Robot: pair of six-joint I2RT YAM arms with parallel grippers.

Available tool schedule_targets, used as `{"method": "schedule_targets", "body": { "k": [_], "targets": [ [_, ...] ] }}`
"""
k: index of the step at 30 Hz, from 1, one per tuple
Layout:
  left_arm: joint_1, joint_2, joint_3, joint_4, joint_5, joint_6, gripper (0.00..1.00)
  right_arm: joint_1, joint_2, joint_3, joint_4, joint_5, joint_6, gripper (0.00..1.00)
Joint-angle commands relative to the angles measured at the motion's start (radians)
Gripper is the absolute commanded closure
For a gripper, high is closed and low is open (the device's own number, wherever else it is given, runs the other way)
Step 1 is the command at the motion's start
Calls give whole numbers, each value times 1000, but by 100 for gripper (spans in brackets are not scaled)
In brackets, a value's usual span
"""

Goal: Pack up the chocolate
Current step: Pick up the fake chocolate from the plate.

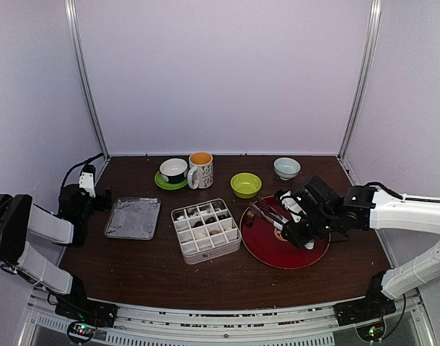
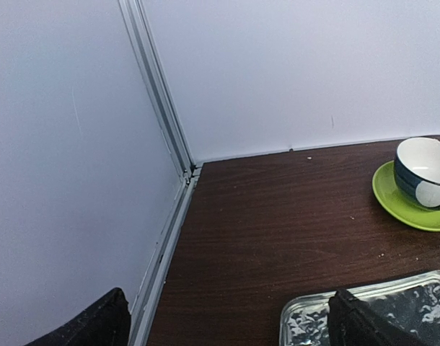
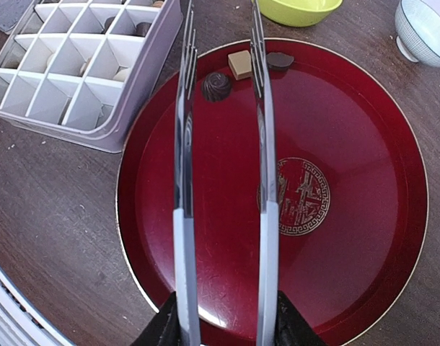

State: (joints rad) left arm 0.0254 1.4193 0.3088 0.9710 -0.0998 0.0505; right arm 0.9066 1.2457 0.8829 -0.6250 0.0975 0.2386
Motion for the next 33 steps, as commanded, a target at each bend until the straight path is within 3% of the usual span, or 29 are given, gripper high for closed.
{"method": "schedule_targets", "body": {
  "k": [1, 13, 33],
  "targets": [
    [6, 6, 23, 39, 8, -8, 2, -14, 1, 24, -6, 7, -10, 62],
    [8, 6, 23, 39, 8, -8, 2, -31, -32, -52, 39, -50, 6, 62],
    [7, 6, 23, 39, 7, -9, 2, -78, 174, 37, 71, -140, -10, 59]
  ]
}}
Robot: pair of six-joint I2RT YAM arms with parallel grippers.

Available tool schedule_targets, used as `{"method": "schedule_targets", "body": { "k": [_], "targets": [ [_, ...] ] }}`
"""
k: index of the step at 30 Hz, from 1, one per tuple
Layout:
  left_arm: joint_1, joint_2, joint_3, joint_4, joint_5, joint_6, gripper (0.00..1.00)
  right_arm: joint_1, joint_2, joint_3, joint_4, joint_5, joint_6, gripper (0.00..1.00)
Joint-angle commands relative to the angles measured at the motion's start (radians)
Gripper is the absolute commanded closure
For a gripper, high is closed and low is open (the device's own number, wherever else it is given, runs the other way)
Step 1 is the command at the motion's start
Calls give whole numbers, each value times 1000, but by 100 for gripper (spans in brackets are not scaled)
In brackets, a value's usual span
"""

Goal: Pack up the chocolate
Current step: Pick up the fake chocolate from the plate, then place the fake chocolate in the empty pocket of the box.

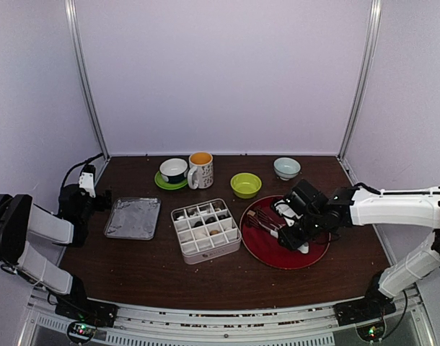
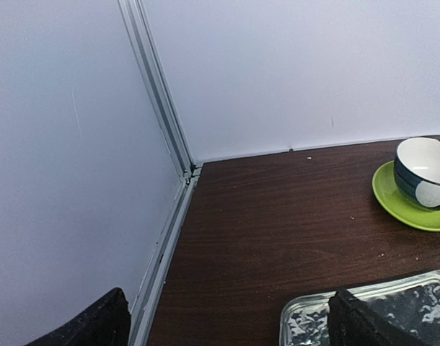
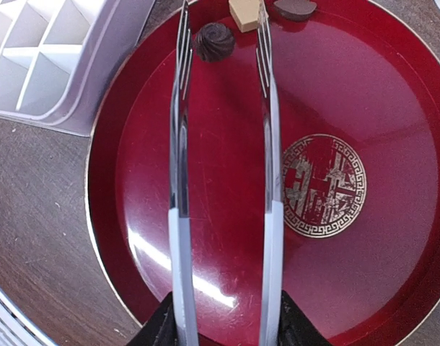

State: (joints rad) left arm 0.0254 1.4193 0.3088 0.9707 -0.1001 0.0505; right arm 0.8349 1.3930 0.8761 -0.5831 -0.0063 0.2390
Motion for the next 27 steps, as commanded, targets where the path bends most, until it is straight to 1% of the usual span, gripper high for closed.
{"method": "schedule_targets", "body": {
  "k": [1, 6, 11, 17, 22, 27],
  "targets": [
    [6, 6, 23, 39, 8, -8, 2, -6, 35, 47, 30, -42, -14, 59],
    [6, 6, 23, 40, 8, -8, 2, -7, 75, 66, 33, -52, -12, 60],
    [7, 6, 23, 40, 8, -8, 2, -9, 106, 80, 41, -53, -10, 64],
    [7, 6, 23, 40, 8, -8, 2, -11, 127, 93, 41, -50, -9, 66],
    [7, 6, 23, 40, 8, -9, 2, -11, 81, 87, 41, -32, -11, 71],
    [8, 6, 23, 40, 8, -9, 2, -11, 5, 66, 61, -6, -19, 73]
  ]
}}
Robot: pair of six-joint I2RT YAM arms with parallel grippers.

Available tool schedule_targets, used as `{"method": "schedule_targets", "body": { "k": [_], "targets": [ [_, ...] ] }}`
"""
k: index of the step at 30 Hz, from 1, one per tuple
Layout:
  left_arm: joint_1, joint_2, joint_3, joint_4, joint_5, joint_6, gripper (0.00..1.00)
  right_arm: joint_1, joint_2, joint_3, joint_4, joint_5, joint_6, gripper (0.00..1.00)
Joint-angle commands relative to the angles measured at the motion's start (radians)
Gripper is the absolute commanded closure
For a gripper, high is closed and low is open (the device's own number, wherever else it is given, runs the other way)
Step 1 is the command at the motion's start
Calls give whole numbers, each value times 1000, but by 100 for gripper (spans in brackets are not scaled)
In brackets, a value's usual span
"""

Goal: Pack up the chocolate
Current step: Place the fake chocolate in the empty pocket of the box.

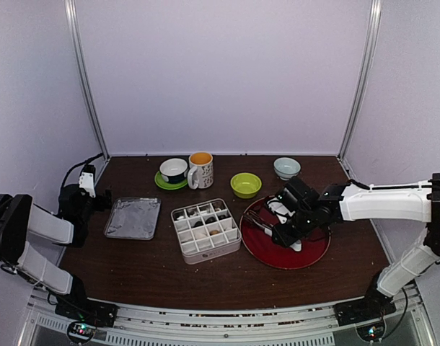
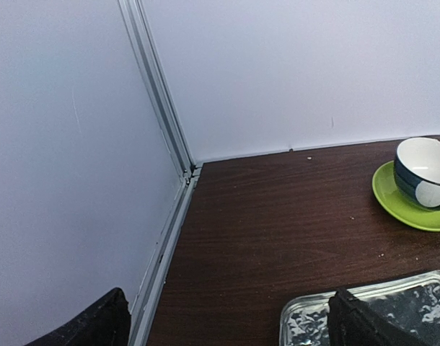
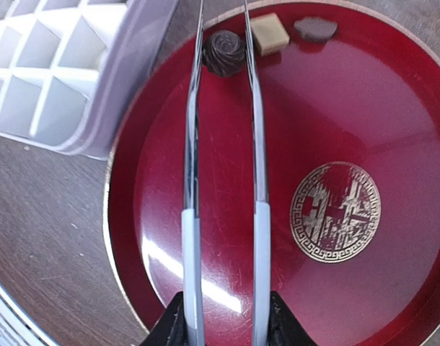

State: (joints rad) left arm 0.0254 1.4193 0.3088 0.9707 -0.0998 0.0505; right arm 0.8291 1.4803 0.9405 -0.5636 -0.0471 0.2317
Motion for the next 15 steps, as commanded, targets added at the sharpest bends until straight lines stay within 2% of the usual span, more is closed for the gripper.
{"method": "schedule_targets", "body": {
  "k": [1, 15],
  "targets": [
    [7, 6, 23, 40, 8, -8, 2, -4, -95, -4, 47, 38, -13, 73],
    [6, 6, 23, 39, 7, -8, 2, -5, -174, -47, 73, 36, -31, 74]
  ]
}}
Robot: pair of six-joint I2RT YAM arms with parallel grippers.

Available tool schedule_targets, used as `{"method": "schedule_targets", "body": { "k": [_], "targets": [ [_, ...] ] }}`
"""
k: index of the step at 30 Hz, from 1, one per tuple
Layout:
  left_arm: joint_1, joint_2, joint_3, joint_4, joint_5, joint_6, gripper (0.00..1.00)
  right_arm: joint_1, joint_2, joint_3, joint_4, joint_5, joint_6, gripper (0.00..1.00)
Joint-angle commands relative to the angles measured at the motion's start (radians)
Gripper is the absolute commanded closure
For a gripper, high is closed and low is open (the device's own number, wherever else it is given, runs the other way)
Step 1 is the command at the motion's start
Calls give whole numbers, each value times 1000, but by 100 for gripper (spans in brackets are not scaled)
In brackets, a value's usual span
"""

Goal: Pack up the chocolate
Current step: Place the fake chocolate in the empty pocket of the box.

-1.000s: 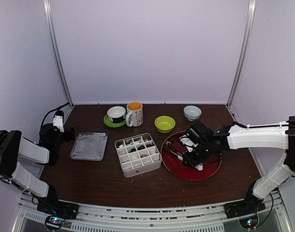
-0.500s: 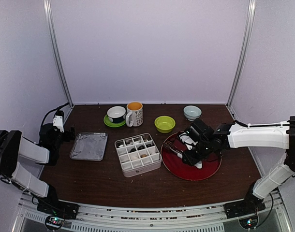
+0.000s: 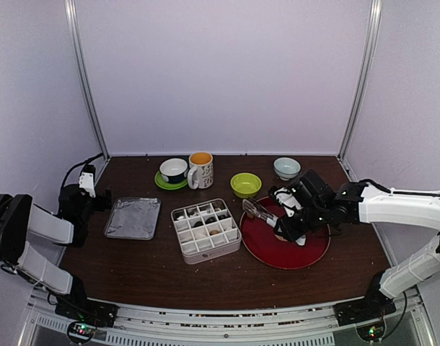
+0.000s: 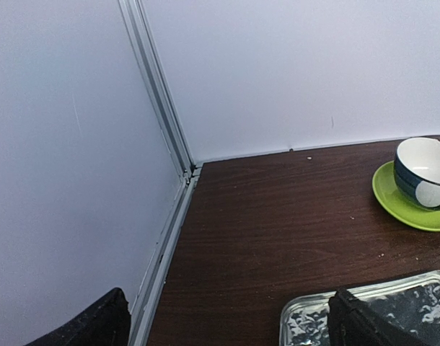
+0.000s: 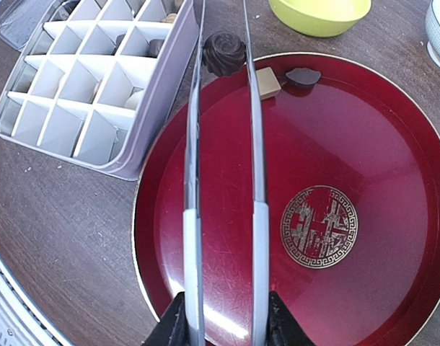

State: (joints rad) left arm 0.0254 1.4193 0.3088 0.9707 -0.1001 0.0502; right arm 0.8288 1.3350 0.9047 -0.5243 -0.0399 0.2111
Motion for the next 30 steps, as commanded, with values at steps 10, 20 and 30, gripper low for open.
{"method": "schedule_targets", "body": {
  "k": [10, 20, 30],
  "targets": [
    [7, 5, 23, 40, 7, -8, 2, -4, -48, -10, 23, 28, -19, 74],
    [6, 6, 23, 39, 8, -7, 2, -4, -67, -13, 29, -5, -22, 74],
    [7, 5, 23, 40, 8, -8, 2, -3, -108, -51, 27, -26, -15, 74]
  ]
}}
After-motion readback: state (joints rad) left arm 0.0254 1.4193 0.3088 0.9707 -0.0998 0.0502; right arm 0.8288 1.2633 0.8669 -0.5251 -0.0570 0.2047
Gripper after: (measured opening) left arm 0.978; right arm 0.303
